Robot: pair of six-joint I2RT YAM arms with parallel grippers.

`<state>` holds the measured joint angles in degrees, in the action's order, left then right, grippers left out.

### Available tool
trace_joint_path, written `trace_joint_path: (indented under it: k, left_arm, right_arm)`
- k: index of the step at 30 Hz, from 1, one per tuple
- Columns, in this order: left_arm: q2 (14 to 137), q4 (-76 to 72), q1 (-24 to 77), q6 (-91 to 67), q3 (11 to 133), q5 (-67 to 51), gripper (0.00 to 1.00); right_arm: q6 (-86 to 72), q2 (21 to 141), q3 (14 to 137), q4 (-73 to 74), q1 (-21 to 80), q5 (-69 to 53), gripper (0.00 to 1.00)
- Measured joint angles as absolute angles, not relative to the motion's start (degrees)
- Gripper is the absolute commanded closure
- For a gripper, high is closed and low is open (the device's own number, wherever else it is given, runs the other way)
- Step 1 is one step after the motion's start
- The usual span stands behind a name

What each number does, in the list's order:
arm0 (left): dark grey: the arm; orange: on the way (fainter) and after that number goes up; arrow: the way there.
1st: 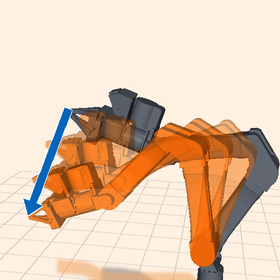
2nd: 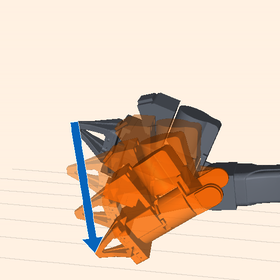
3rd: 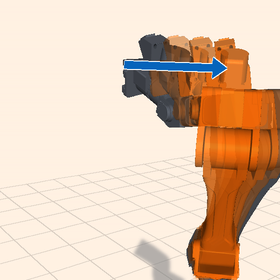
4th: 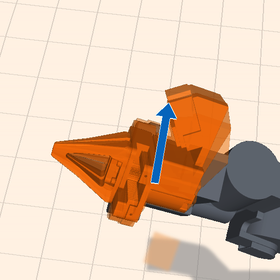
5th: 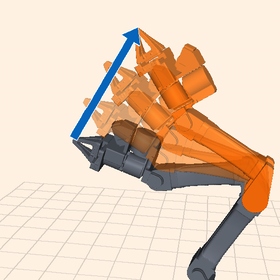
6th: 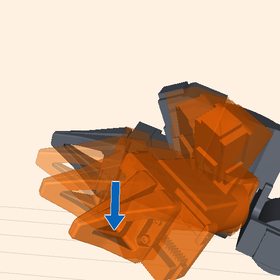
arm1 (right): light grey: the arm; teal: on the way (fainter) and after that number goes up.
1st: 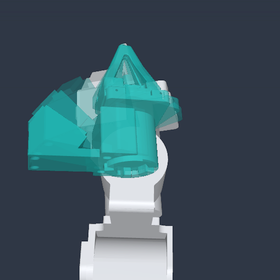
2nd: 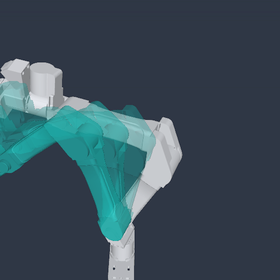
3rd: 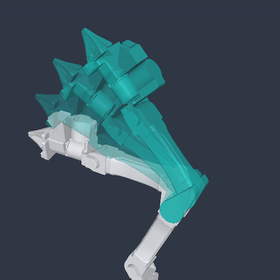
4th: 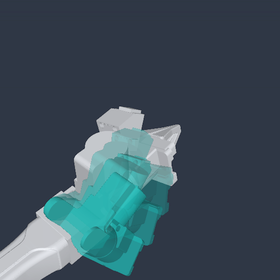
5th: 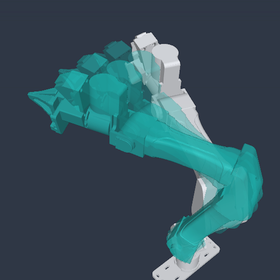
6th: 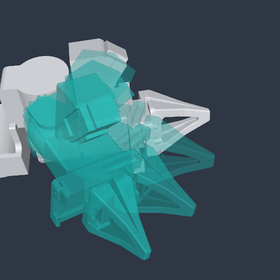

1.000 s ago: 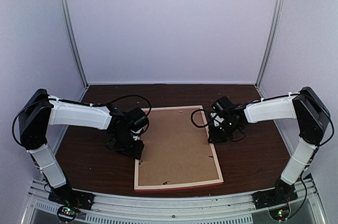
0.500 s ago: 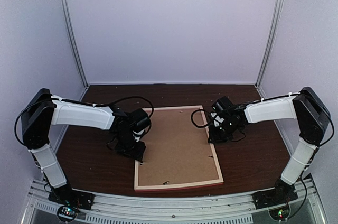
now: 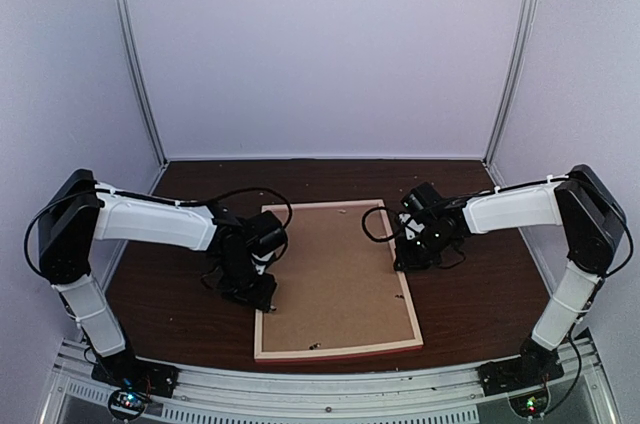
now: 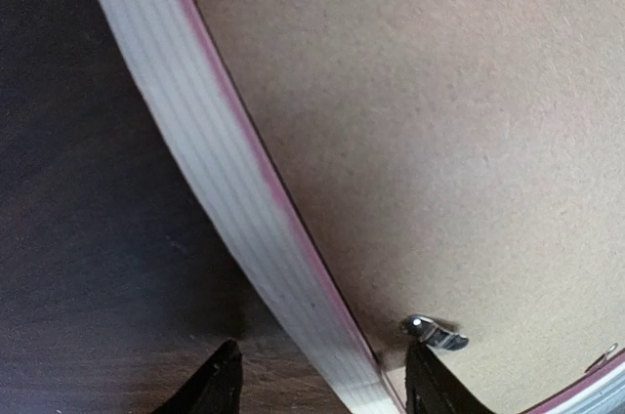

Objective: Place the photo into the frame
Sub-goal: Press the fastener onto the backboard.

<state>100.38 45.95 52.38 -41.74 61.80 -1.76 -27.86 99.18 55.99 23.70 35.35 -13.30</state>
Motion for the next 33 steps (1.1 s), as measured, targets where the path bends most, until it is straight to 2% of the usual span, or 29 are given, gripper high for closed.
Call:
trace_joint_path:
  k: [23, 33]
  left_arm:
    - [103.59, 46.50, 53.36, -40.34, 65.49, -3.07, 0.41]
    - [104.18, 46.61, 52.95, -40.14, 66.11, -3.27, 0.48]
  right_arm:
    - [-27.86, 98.98, 55.81, 23.53, 35.35, -13.28, 0.98]
    - [-27.86, 98.87, 55.61, 23.31, 35.35, -13.28, 0.98]
